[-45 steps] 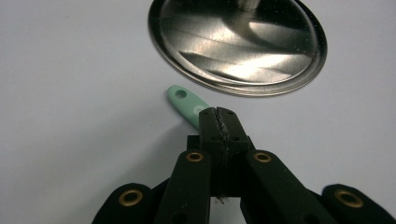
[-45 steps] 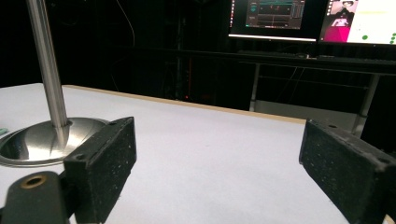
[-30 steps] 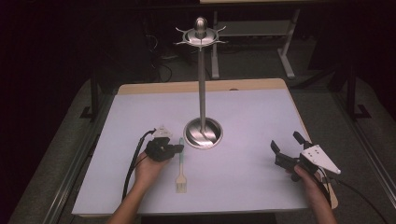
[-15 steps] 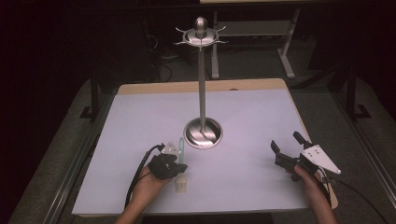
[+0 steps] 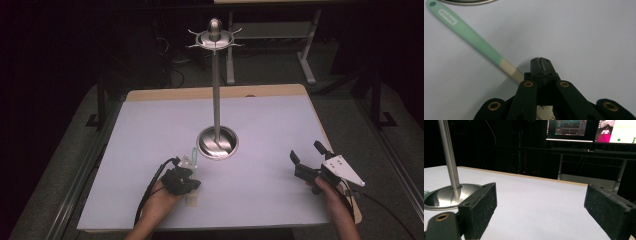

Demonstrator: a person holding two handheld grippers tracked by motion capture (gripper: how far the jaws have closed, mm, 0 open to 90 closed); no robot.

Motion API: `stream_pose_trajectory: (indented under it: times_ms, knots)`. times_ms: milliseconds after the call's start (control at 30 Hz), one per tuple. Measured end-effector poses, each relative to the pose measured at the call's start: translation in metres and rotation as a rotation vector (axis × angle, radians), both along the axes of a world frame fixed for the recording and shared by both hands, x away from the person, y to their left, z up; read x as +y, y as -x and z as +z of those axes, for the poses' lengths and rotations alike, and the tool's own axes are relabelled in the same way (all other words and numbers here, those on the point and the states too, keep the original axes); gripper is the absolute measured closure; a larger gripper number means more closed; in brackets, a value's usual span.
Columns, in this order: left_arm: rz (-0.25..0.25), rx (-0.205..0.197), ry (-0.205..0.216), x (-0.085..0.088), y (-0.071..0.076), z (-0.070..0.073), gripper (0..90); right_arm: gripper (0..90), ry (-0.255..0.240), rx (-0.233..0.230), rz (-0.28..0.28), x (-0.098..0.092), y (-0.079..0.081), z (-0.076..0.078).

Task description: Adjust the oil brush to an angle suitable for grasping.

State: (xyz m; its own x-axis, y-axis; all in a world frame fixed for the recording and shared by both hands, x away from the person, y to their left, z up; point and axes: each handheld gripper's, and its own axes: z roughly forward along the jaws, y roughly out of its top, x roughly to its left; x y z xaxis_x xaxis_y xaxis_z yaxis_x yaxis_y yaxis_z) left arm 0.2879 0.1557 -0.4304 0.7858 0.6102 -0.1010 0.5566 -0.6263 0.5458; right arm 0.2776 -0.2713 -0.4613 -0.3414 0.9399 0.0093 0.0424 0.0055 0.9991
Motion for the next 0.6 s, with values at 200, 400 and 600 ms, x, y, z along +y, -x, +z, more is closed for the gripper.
stream_pose_trajectory:
  times_ms: [200,400,600]
  knots:
    - [0.018,-0.007,-0.019,0.012,0.003,0.001,90.0,10.4,0.003,-0.001,-0.002,0.000,0.000,0.000]
    - [0.041,-0.014,-0.064,0.026,0.006,0.003,90.0,10.4,0.007,-0.001,-0.002,0.001,0.000,0.000]
    - [0.059,-0.027,-0.100,0.034,0.007,0.005,90.0,10.4,0.007,-0.002,-0.004,0.001,0.000,0.000]
